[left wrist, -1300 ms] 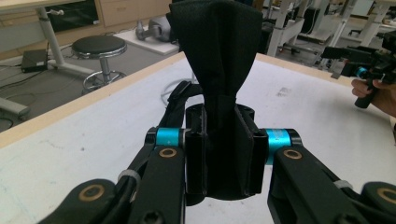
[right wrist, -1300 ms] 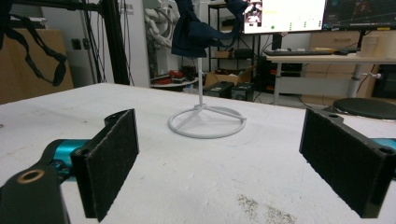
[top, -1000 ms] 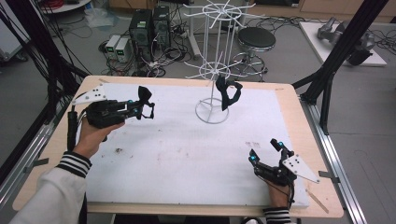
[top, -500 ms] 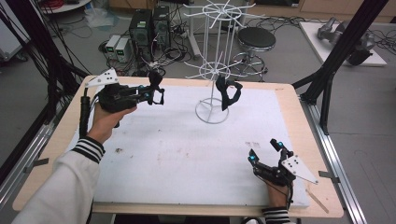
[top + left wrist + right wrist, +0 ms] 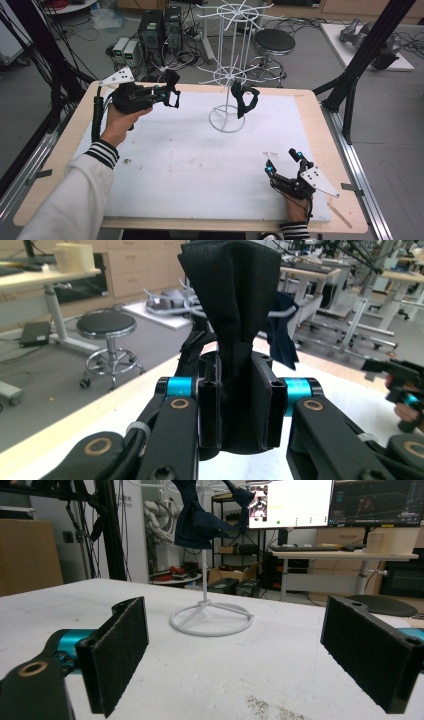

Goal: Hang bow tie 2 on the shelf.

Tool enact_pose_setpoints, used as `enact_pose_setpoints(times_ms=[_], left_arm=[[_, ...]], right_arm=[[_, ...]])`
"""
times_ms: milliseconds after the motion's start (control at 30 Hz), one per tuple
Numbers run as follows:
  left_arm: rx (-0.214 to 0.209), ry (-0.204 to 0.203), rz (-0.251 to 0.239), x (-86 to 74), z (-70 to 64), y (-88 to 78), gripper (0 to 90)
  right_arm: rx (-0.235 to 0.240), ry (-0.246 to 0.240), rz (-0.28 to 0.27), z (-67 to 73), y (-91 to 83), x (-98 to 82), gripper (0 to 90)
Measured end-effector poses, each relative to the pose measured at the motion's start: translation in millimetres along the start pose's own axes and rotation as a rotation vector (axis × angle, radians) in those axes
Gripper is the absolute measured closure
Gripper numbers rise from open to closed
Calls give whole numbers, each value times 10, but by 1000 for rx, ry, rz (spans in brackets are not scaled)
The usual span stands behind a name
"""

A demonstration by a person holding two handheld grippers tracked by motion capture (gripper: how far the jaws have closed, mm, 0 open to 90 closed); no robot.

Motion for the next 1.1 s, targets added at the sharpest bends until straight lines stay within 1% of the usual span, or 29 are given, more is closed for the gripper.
enact_pose_setpoints(times_ms=[67,133,300,400,533,567,833,1000,1100], left_arm=[[7,6,10,13,13,32,757],[7,3,10,26,21,61,757],[10,8,24,44,47,128,757],[11,3,22,58,59,162,757],[8,5,24,68,65,201,757],[4,0,20,75,62,213,757],[-13,13,13,160,44,313,757],[-16,25,22,211,42,393,757],[-18,16,19,230,47,453,757]], right_arm=[[0,1,-3,0,5,1,112],[1,4,-4,0,15,0,112],[-11,-12,-4,1,31,-7,112],[-14,-10,-7,0,29,-6,112],[-9,-3,-5,4,26,-15,112],[-7,-4,-5,4,27,-16,112],[0,-3,1,12,33,-33,112],[-3,-4,6,11,38,-43,112],[-3,-7,1,10,37,-42,112]])
Point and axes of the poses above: each handheld gripper's, and its own axes: y roughly forward along the jaws, x roughly out of its top, z roughly to its left, the point moved 5 cm from there along y, roughly forward along the jaws, and after that the axes turned 15 degrees about y, right-handed, at the moved point
